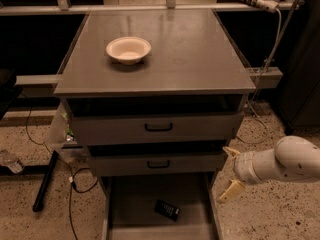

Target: Pick rxbar blueberry from bottom drawer and place on counter

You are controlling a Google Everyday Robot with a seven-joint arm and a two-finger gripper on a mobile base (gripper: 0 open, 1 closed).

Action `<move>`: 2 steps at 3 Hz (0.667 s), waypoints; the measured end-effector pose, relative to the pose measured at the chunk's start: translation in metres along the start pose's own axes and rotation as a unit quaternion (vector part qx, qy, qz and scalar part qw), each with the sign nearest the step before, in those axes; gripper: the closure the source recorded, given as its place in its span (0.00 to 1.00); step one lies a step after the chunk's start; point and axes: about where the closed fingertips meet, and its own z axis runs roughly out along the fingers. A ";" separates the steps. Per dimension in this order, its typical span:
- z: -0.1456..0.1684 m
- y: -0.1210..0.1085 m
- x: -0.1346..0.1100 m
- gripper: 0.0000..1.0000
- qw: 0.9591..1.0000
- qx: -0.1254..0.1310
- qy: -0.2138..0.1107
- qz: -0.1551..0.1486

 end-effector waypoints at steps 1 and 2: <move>0.000 0.000 0.000 0.00 1.000 0.000 0.000 0.000; 0.018 0.012 0.001 0.00 1.000 -0.001 0.003 -0.031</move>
Offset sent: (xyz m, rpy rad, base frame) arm -0.0146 0.0298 -0.0394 -0.0679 -0.0832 0.1158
